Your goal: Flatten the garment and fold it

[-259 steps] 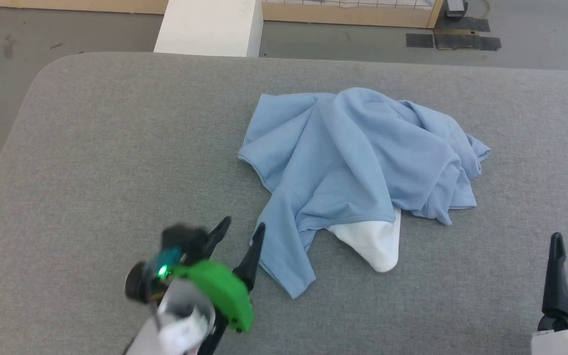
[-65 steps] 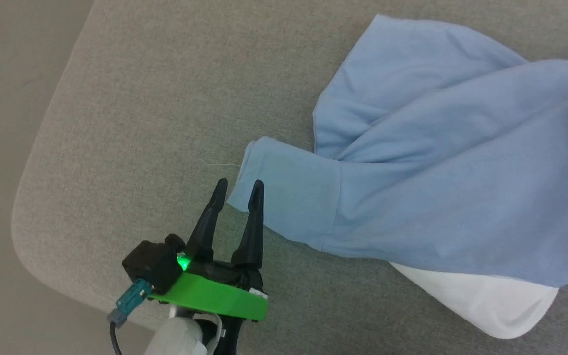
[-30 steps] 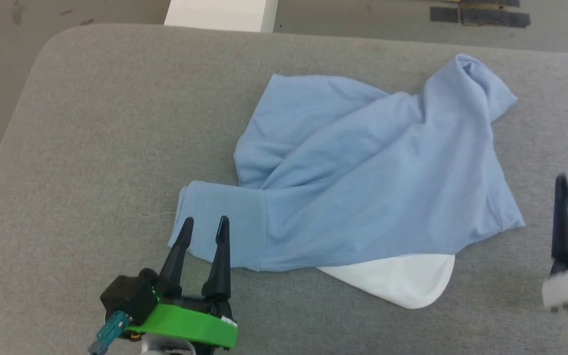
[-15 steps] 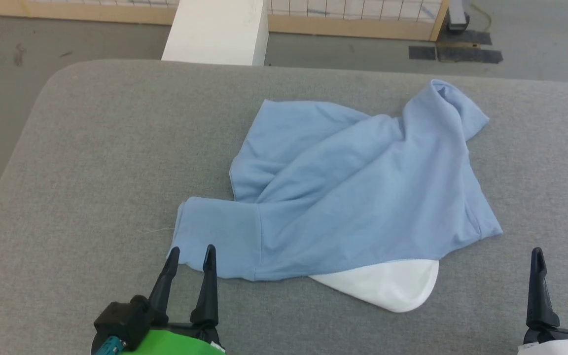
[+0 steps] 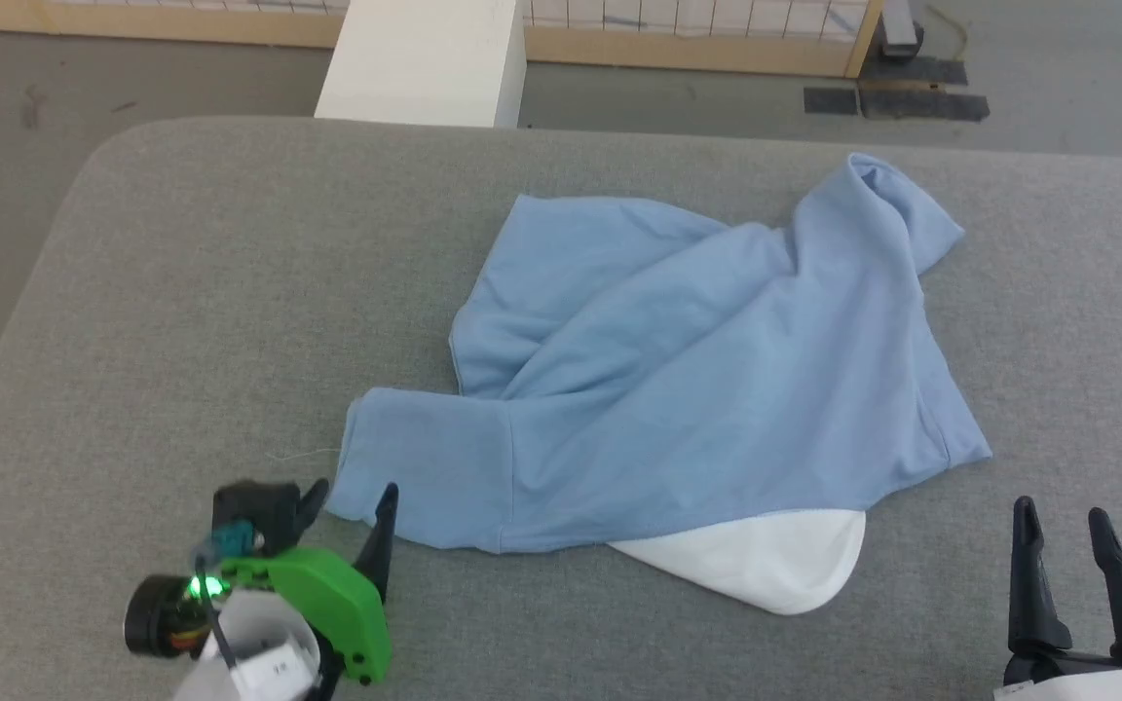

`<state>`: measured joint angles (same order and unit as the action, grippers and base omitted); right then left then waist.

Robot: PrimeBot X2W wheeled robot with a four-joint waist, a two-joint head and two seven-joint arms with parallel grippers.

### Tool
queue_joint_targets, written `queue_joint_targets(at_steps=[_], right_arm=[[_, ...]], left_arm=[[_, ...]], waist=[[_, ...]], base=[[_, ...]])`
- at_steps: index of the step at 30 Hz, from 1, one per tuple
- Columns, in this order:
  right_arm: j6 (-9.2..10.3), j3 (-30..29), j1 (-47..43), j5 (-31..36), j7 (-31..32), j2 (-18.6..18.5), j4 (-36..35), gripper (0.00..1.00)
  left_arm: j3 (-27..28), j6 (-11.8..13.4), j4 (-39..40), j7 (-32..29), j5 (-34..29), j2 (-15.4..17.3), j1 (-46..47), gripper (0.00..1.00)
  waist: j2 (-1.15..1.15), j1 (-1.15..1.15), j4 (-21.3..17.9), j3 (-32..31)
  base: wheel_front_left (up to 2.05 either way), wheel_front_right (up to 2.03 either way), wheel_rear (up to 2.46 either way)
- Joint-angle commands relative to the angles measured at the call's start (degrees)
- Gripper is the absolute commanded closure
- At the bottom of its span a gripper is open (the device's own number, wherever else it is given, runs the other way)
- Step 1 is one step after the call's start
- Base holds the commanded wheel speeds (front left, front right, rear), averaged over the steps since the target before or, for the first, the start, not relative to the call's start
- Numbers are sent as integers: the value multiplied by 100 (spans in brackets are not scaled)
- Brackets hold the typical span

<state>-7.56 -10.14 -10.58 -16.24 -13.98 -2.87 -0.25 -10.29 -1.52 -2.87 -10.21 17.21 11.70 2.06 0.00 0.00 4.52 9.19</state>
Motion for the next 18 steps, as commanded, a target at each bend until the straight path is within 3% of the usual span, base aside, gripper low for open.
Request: queue_joint_targets(at_steps=[1, 10, 18], right_arm=[[8, 21, 96, -40, -19, -1, 14, 0], [8, 32, 240, 10, 51, -1, -42, 0], [8, 60, 323, -27, 99, -1, -38, 0]], left_arm=[[-20, -44, -35, -136, 76, 62, 179, 0], [-194, -154, -576, -1355, 167, 281, 903, 0], [-303, 21, -1217, -2637, 403, 237, 931, 0]], waist=[[0, 0, -16, 90], [0, 0, -26, 393], [0, 0, -88, 517]], base=[[0, 0, 0], [0, 0, 0], [0, 0, 0]])
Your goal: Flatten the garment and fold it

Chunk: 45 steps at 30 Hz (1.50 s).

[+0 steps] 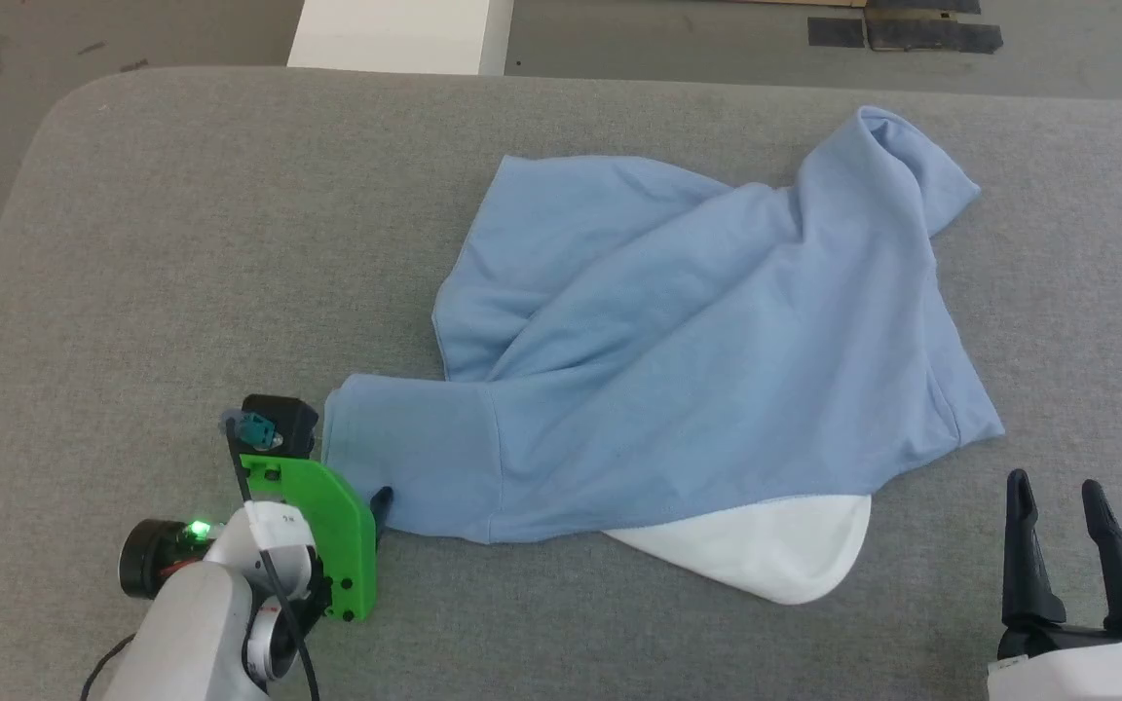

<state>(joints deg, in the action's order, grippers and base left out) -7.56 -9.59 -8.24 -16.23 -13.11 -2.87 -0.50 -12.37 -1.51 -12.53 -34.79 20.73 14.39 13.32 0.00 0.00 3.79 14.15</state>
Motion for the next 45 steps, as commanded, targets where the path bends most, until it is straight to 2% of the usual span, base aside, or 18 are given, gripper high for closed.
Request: queue_joint_targets(at_steps=[1, 3, 4, 7, 13, 22, 27, 35, 42, 45], right_arm=[[8, 3, 100, -38, 13, -1, -9, 0], [8, 6, 125, -58, 17, -1, 1, 0], [8, 13, 138, -69, 22, -1, 8, 0], [8, 30, 182, -92, 27, -1, 40, 0], [8, 14, 225, -94, 37, -1, 101, 0], [8, 30, 220, -101, 45, -1, 160, 0], [8, 79, 197, -122, 43, -1, 192, 0], [8, 85, 106, -168, 13, -1, 282, 0], [8, 87, 33, -166, -2, -1, 304, 0], [8, 70, -9, -144, 15, -1, 311, 0]], left_arm=[[-132, -5, -283, -287, 120, -80, -244, 0], [-225, -122, -318, -374, 238, -158, -336, 0], [-264, -182, -331, -377, 299, -196, -375, 100], [-378, -351, -383, -319, 506, -300, -479, 100], [-374, -502, -354, 333, 809, -420, -466, 100], [-233, -581, 193, 1494, 1316, -514, -407, 100], [-118, -565, 653, 1781, 1387, -416, -599, 100], [321, -100, 1768, 1902, 1470, -237, -1503, 100], [1085, 486, 2633, 1977, 1501, 22, -2463, 100], [1342, 637, 2783, 1999, 1459, 146, -2749, 100]], waist=[[0, 0, -21, 37], [0, 0, -32, 68], [0, 0, -37, 83], [0, 0, -46, 103], [0, 0, -14, 31], [0, 0, 45, -141], [0, 0, 57, -250], [0, 0, 123, -469], [0, 0, 223, -566], [0, 0, 264, -599]], base=[[0, 0, 0], [0, 0, 0], [0, 0, 0], [0, 0, 0], [0, 0, 0], [0, 0, 0], [0, 0, 0], [0, 0, 0], [0, 0, 0], [0, 0, 0]])
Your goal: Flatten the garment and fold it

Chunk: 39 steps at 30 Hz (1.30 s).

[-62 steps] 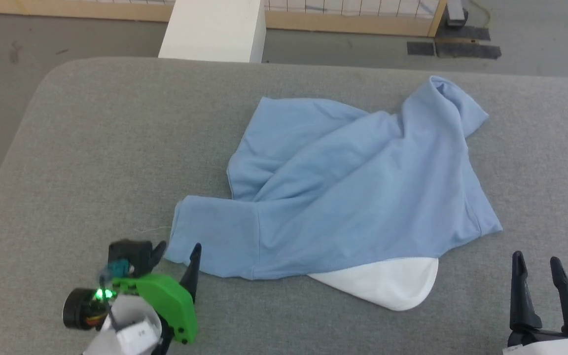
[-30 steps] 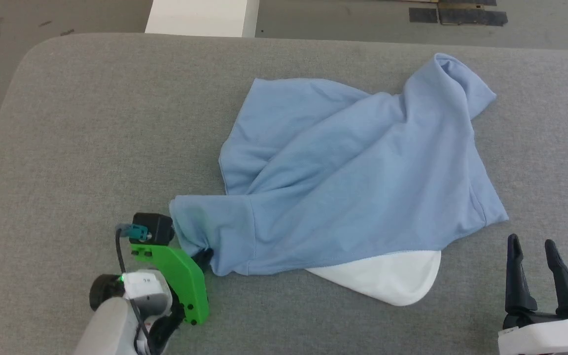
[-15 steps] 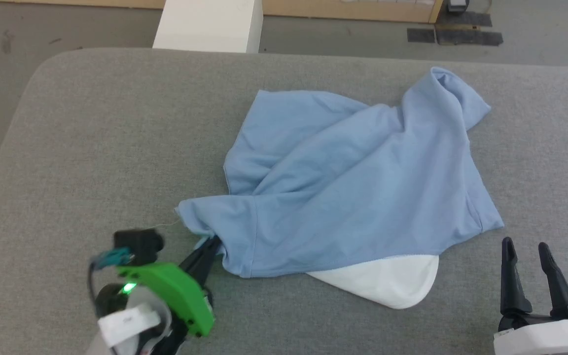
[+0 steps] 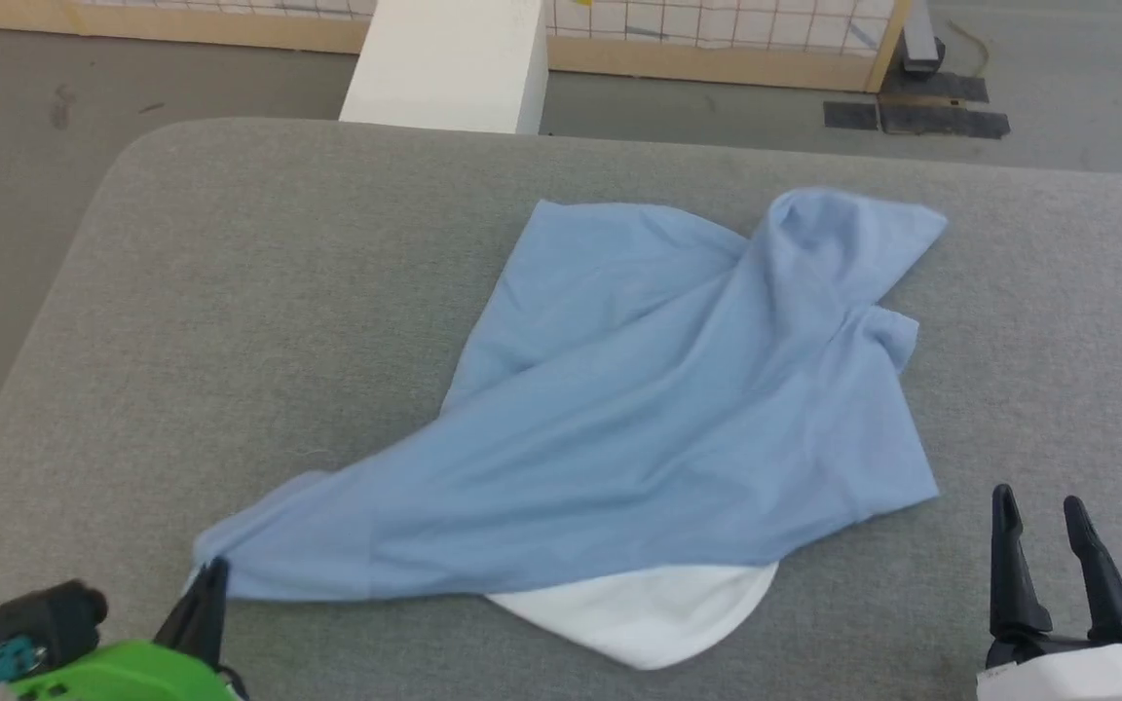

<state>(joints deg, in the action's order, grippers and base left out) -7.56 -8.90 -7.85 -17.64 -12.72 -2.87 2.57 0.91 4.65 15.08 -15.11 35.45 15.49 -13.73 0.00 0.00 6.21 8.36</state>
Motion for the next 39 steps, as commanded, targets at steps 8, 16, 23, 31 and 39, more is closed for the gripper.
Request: queue_joint_targets(at_steps=[8, 16, 23, 31, 39], right_arm=[[8, -14, 20, 212, 342, -1, -98, 0], [8, -416, 891, 930, 1707, -273, -779, 0], [8, -315, 1311, 708, 2858, -845, -761, 0], [8, 434, 1938, 190, 4313, -1710, -344, 0], [8, 938, 2802, 17, 4868, -2255, 306, 0]], left_arm=[[-177, -69, 143, 63, 70, -84, 17, 100], [10, 37, 140, 251, -132, 62, 120, 100], [129, 124, 237, 337, -181, 109, 130, 100], [-156, 39, 318, 353, -176, -7, 408, 100], [-553, -84, 234, 404, -240, -171, 838, 100]], waist=[[0, 0, 102, -121], [0, 0, 97, 20], [0, 0, 243, 251], [0, 0, 429, 663], [0, 0, 665, 1102]], base=[[0, 0, 0], [0, 0, 0], [0, 0, 0], [0, 0, 0], [0, 0, 0]])
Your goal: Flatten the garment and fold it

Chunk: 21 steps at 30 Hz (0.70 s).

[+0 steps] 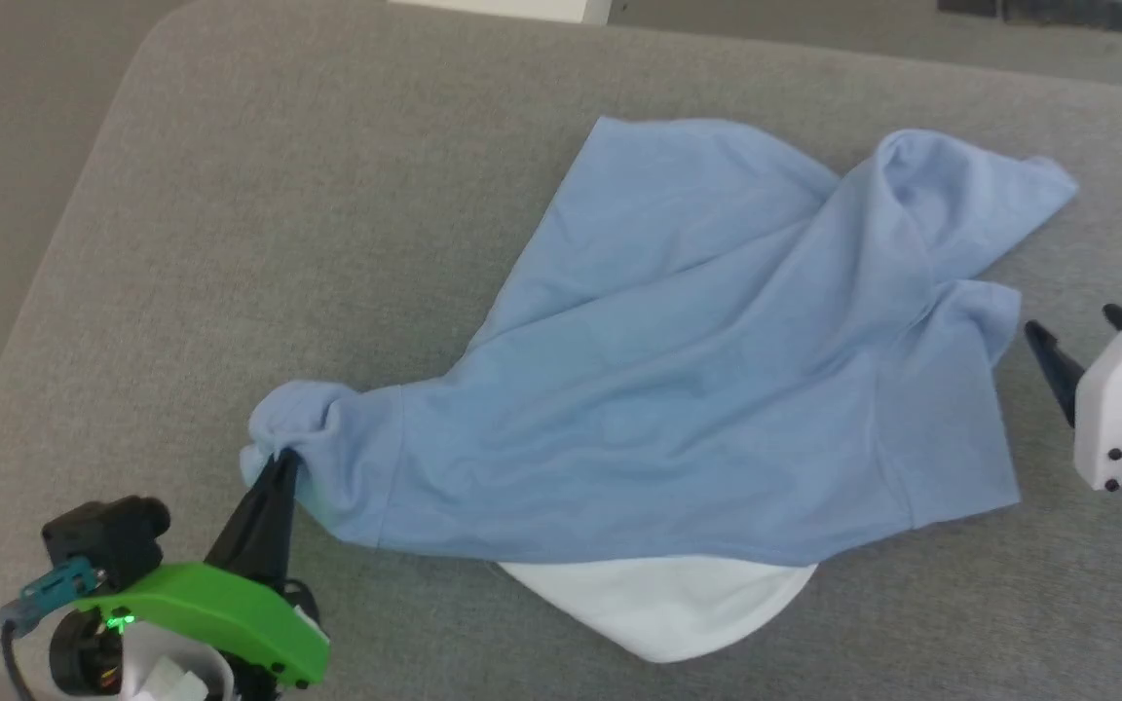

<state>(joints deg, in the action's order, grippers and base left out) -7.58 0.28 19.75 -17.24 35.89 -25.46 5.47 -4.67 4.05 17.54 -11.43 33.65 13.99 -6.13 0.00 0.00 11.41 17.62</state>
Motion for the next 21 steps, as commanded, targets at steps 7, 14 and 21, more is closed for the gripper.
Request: queue_joint_targets(at_steps=[7, 14, 21], right_arm=[[9, 426, 327, -261, 231, -195, 509, 0], [9, 904, 472, -533, 301, -452, 690, 69], [9, 706, 585, -658, 25, -399, 667, 100]], left_arm=[[-171, -100, -163, 121, -61, -127, 319, 100], [-211, -115, -275, 164, -12, -182, 443, 100], [-201, -133, -351, 250, 16, -188, 472, 100]], waist=[[0, 0, 323, 459], [0, 0, 396, 590], [0, 0, 284, 429]], base=[[0, 0, 0], [0, 0, 0], [0, 0, 0]])
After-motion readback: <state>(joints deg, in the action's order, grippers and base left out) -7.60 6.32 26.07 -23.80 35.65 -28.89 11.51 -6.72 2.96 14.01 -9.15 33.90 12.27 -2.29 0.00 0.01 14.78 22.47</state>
